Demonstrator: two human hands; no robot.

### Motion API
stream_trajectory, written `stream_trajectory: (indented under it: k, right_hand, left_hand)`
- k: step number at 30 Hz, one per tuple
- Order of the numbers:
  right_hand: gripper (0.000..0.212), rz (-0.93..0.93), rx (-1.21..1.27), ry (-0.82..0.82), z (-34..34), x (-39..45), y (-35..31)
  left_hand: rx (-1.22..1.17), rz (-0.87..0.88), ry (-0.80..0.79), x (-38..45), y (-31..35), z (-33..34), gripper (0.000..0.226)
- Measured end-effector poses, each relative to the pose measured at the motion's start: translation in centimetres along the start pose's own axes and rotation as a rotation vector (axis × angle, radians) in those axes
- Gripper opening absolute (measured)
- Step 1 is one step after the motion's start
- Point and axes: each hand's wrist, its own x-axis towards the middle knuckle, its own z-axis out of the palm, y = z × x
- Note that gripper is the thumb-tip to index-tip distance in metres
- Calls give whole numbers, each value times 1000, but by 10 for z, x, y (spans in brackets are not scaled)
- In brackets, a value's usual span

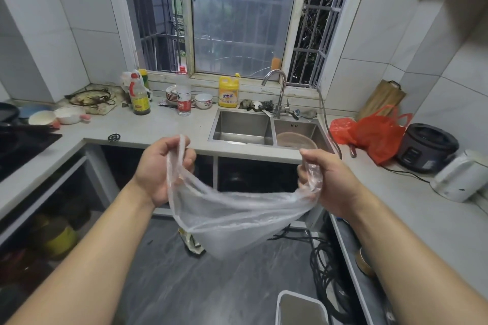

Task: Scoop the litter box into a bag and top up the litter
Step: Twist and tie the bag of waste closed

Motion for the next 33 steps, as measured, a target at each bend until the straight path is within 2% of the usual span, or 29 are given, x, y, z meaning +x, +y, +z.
stream_trajectory:
  k: [5,9,11,14,18,23,27,28,31,33]
  right_hand:
    - [34,-111,-252,-84,23,1,-6]
    - [41,-211,-427,-47,35,5,-5]
    - [38,-223,-434,-34,40,7,-3]
    - [26,-196,-376,-47,43,10,1]
    - [20,-149,-407,-120,41,9,5]
    - [9,-189,-417,13,35,13,8]
    - [34,-155,-409,35,31,14,6]
    - [33,-160,-409,9,32,14,5]
    - [9,-194,-433,-21,35,10,1]
    - [3,-211,-441,10,34,10,1]
  left_hand:
    - [247,59,-164,3,-8,33,31]
    - [502,94,-157,6,-18,53,37]
    - [594,90,-154,7,-23,61,39]
    - [715,113,-179,6,-27,71,23]
    - [724,123,-195,5,-31,78,22]
    - [662,102,-194,7,-31,78,20]
    - [670,126,-190,11,-30,81,16]
    - [672,136,-182,12,-30,82,20]
    - [661,131,-179,16,-29,86,36]
    - [662,131,-185,18,-29,88,31]
